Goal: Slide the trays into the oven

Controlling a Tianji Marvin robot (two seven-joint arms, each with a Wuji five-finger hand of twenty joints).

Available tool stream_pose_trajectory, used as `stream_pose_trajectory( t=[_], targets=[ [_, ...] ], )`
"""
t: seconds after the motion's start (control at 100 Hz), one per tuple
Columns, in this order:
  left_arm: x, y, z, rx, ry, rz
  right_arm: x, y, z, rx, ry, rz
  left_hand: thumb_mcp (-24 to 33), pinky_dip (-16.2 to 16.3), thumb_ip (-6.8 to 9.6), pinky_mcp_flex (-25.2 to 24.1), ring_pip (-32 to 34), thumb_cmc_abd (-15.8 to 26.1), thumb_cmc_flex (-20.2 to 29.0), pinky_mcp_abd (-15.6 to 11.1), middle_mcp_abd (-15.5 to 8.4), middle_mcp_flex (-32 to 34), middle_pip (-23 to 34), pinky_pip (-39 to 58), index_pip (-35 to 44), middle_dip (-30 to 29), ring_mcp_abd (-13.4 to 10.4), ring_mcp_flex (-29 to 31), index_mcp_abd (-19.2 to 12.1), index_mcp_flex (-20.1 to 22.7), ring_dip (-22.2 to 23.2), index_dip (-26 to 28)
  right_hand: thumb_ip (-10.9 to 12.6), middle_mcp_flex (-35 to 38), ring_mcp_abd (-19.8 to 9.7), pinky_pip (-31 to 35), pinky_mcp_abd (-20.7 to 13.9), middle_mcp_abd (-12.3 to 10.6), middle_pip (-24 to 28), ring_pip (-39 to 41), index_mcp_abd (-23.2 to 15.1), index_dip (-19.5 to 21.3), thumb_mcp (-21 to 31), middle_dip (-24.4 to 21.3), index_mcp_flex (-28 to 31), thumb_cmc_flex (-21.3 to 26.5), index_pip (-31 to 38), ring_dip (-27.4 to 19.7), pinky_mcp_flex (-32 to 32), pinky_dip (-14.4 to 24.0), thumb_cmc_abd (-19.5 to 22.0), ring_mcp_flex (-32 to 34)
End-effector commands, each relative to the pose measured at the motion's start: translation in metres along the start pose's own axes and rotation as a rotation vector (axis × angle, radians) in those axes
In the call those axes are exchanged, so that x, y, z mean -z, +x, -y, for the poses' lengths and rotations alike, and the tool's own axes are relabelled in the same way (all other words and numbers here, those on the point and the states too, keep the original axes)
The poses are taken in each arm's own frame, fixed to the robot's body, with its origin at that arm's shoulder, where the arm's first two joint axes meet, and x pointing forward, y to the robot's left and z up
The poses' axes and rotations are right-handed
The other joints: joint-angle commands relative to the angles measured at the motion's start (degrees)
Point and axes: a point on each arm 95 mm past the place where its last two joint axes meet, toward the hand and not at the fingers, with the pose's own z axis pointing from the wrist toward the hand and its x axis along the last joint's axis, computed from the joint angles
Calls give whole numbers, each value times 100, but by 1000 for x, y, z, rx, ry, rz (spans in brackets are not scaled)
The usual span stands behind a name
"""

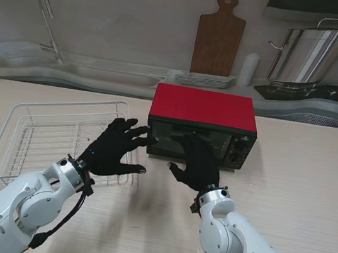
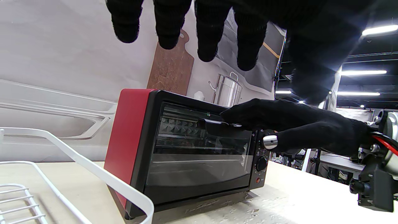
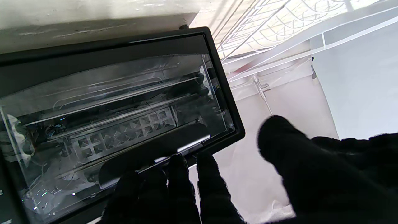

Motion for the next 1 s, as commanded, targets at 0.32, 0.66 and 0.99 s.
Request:
stream_pose_trajectory(
  t=[0.32,0.66,0.99],
  targets=[
    [6,8,-7,59,6,34,35,12,-13,-101,-12,-55,-111,-43,216,-71,-58,181,2,-114,-34,-100,39,-295,4,-70,-128,-55,40,-56,-98,25,220,-67,-5,345,573,9,144,10,-112,-52,32,89,52,-206,28,98,135,190,-78,-95],
    [23,32,-29,277,24,102,79,11,-6,-210,-1,-27,-49,-72,232,-99,-214,219,26,-197,-13,-319,-142,-332,-172,-229,-197,-203,98,-270,-211,-145,238,-39,-122,688,590,-215,444,309,-419,89,199,224,-28,-72,250,298,91,404,-69,-111],
    [35,53,-56,487,59,177,110,-3,5,-311,37,22,20,-274,246,-63,-365,238,5,-256,-70,-330,-107,-456,-322,-370,-245,-252,158,-312,-380,-417,263,-119,-440,40,433,-857,-99,347,-1095,37,-115,-20,-452,-250,248,329,102,70,1,-432]
  ],
)
